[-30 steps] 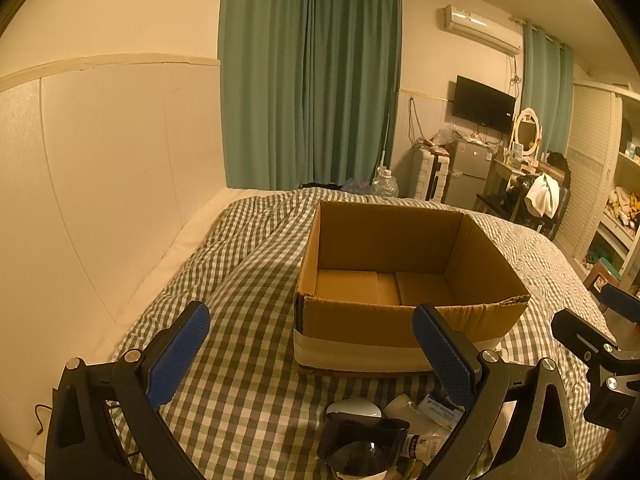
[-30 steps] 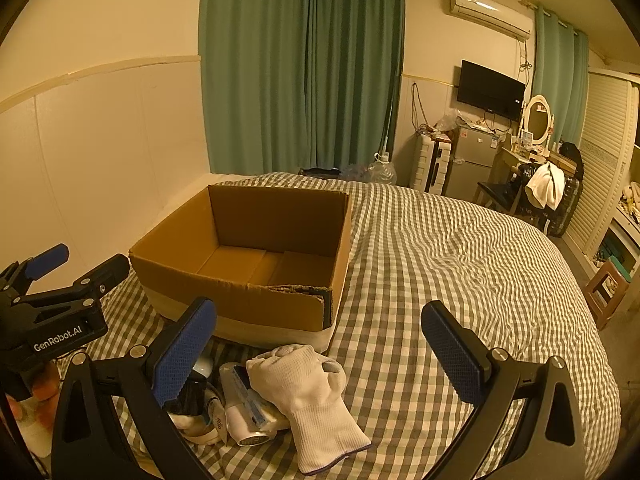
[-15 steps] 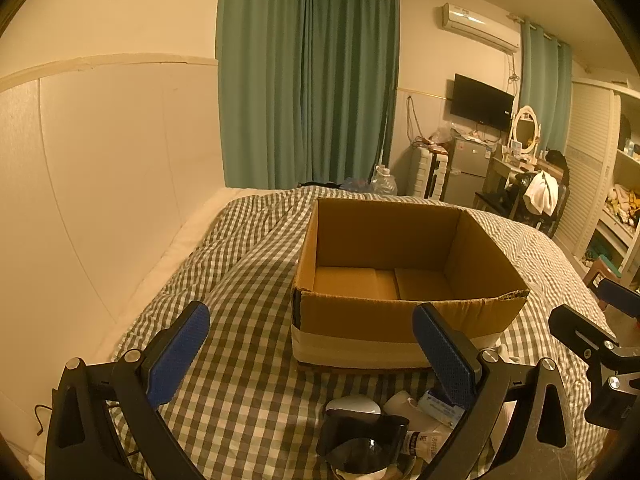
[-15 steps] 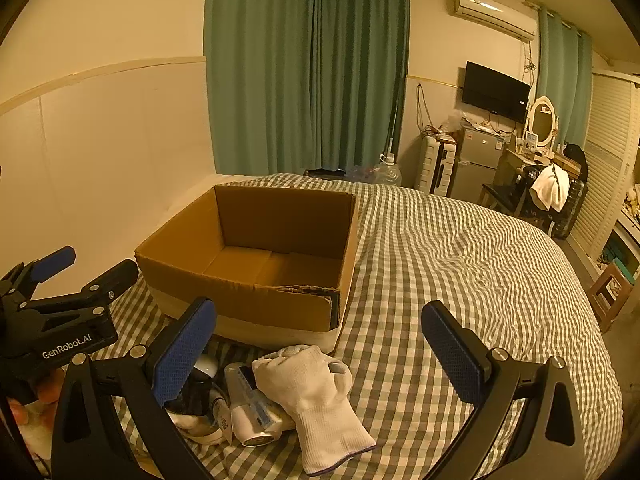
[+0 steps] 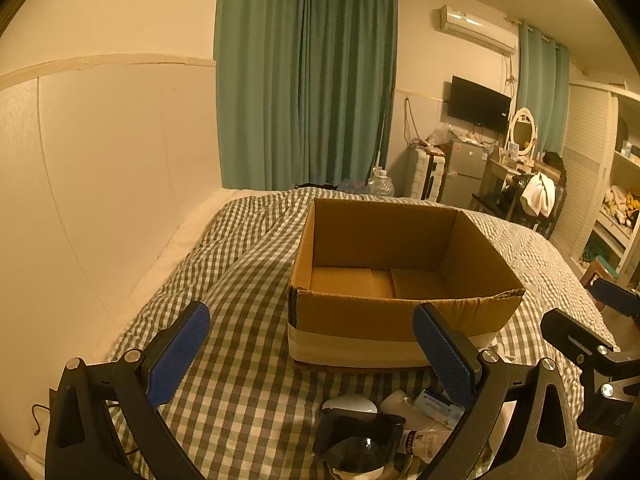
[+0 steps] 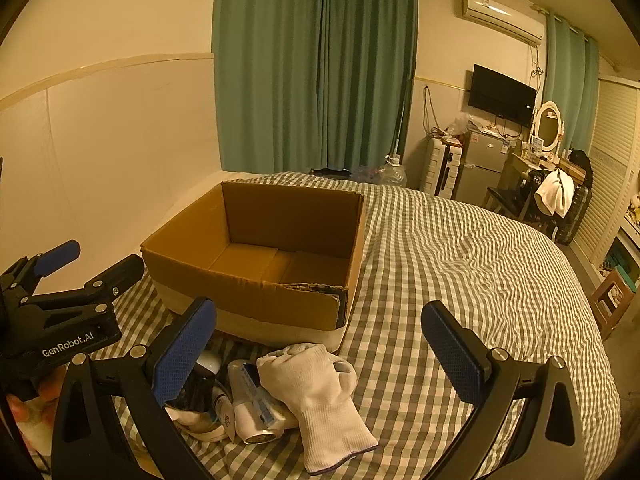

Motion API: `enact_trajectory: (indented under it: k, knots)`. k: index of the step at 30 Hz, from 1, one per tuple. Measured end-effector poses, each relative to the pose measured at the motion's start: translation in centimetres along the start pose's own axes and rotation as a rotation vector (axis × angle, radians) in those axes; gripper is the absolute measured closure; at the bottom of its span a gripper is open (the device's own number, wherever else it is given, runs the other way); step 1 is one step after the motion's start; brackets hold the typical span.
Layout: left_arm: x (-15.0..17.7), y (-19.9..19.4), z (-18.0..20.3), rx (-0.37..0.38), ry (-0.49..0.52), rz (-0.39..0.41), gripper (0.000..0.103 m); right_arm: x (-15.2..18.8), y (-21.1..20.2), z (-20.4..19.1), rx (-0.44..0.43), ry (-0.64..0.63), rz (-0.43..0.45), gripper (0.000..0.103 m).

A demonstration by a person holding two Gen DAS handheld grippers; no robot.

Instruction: Organize objects

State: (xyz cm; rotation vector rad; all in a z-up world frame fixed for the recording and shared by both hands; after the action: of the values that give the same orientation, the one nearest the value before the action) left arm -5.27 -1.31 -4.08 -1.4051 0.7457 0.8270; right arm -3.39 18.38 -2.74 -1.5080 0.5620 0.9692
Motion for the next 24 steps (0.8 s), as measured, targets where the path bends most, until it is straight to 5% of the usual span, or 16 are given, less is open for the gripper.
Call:
enact_trajectory:
  k: [24]
  knots:
    - [-0.15, 0.13, 0.26, 0.023, 0.003, -0.011, 0.000, -0.01, 0.03, -0.42, -0.017, -0.010, -0.003, 0.000]
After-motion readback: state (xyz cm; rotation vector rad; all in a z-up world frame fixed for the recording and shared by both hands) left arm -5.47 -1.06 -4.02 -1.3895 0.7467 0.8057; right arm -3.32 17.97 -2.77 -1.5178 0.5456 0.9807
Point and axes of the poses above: each gripper's, at about its wrist camera, not at the fingertips, and y roughly the way its jaws point, z to its right, x to its underside, the point moved 7 cm from there along y, roughly the way its jaws point
